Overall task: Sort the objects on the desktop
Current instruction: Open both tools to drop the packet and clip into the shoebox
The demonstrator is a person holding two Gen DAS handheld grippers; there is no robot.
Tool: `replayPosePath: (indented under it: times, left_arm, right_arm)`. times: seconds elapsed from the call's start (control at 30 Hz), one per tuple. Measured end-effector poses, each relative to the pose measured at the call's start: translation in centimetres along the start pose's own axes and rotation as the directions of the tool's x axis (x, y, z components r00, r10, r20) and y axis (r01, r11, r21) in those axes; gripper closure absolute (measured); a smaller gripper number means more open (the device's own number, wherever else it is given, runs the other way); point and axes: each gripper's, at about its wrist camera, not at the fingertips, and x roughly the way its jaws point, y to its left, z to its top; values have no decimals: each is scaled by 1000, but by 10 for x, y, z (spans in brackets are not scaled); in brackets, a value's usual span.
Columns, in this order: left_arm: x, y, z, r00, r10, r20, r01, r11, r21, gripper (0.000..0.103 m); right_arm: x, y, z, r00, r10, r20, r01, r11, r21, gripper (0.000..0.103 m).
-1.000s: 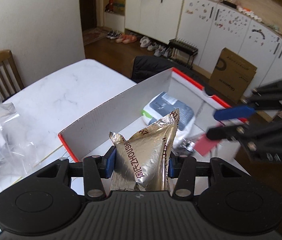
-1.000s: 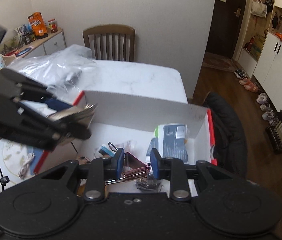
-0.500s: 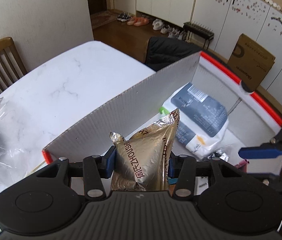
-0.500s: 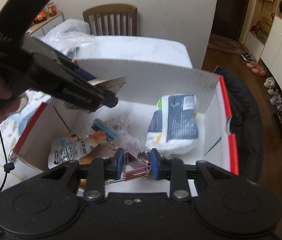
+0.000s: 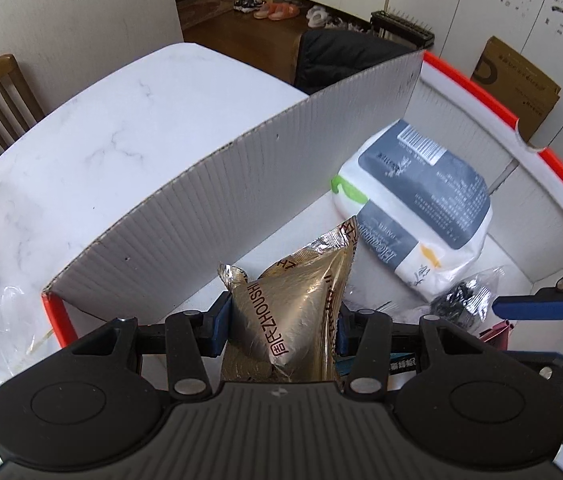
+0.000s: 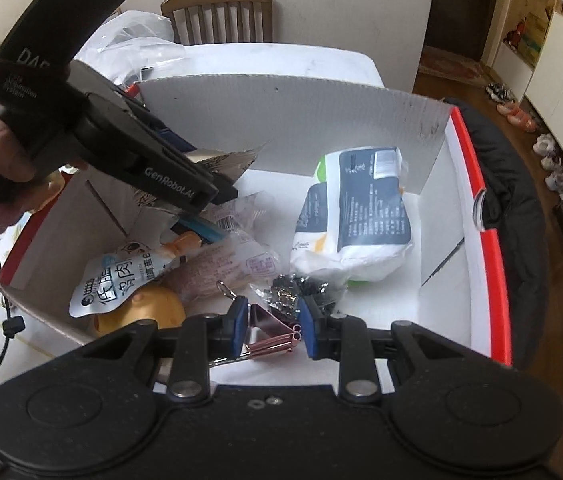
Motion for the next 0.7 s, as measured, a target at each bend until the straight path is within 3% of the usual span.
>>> replayPosePath:
  times: [0.23,0.43,0.57,0.63,0.7]
  left_arm:
    - [3,2,1,1000,-10,-17,10,1000,-3,54]
    - [-2,6,0,999,-32,10,32,999,-31,45]
    - [-8,4,-2,999,-33,32,33,999,-26,45]
    - [-13,2,-4,998,-35,43,36,999,-25,44]
    - [-20,2,-7,997,-45,56,47,999,-27,42]
  right_arm:
    - [1,-2,1,1000,-3,-7,3,1000,6,75]
    - [0,-1,1,1000,-2,-15,2,1000,13,74]
    - [-3,-2,1,1000,-2,-14,2,1000,23,71]
    - [-4,-2,1,1000,-3,-11,3,1000,27,69]
    - [-7,-1,0,1000,-2,-6,2,999,33,56]
